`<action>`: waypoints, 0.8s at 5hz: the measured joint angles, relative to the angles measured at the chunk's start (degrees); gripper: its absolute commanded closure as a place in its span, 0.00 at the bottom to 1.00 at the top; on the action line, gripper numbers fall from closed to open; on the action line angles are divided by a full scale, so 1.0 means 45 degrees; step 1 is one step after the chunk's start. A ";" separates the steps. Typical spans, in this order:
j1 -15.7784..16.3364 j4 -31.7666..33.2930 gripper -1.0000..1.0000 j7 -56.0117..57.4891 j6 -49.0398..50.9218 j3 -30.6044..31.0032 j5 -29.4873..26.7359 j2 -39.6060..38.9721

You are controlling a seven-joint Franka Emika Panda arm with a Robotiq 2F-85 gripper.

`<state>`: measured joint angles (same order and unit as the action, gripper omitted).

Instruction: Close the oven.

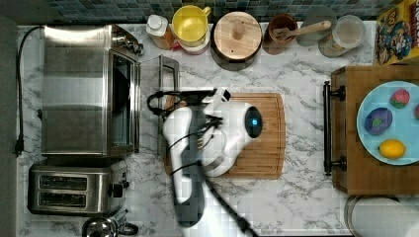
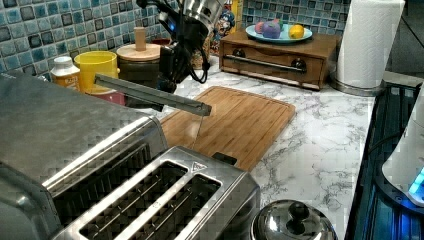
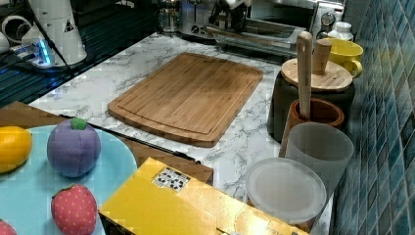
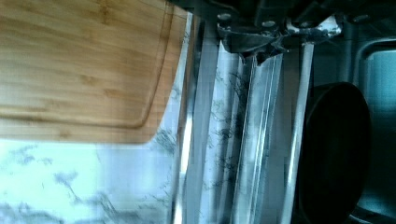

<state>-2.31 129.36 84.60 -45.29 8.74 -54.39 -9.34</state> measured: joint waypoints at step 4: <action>0.2121 -0.1219 1.00 -1.2518 -0.1946 0.2238 1.2748 0.1041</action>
<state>7.23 123.88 28.27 -54.05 18.81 2.98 -4.66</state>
